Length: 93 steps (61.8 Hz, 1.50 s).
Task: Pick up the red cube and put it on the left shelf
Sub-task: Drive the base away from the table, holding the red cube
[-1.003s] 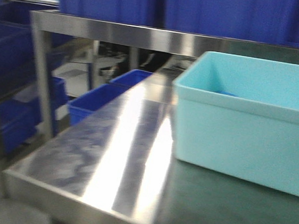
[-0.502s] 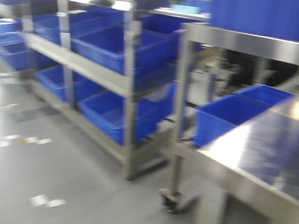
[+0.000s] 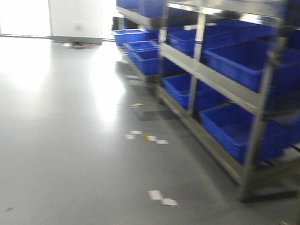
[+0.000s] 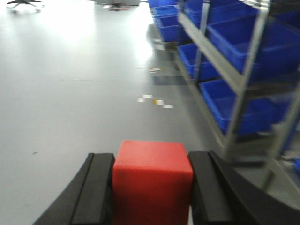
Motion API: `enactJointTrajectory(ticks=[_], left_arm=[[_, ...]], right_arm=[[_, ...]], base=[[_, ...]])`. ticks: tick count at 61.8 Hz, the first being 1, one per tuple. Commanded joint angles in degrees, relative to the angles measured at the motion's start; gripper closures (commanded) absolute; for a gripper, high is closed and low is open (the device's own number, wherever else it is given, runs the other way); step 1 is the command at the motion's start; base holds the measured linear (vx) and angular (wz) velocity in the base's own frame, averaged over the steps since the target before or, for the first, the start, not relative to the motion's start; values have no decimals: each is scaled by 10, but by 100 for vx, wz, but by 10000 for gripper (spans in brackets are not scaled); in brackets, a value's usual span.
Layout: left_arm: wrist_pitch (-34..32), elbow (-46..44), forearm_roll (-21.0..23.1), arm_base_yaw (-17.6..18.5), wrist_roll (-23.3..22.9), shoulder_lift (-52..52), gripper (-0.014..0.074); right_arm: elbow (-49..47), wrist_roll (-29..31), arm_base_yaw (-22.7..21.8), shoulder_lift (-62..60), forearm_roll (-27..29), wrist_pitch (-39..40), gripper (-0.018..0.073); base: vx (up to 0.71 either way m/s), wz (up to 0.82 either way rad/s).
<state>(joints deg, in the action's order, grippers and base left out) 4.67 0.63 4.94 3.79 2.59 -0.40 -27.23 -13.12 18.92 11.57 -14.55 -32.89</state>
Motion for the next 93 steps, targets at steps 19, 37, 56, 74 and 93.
enactJointTrajectory(ticks=[19,37,56,74,93], left_arm=[[-51,14,1,-2,-2,-8,496],[-51,14,1,-2,-2,-8,496],[-51,14,1,-2,-2,-8,496],[-51,14,1,-2,-2,-8,495],[-51,14,1,-2,-2,-8,495]], right_arm=[[-15,4,-2,7,-14,52,398],[-15,4,-2,7,-14,52,398],[-15,4,-2,7,-14,52,398],[-15,4,-2,7,-14,52,398],[-15,4,-2,7,-14,52,398]], base=[[0,83],[13,46],[27,20],[44,9],[51,8]])
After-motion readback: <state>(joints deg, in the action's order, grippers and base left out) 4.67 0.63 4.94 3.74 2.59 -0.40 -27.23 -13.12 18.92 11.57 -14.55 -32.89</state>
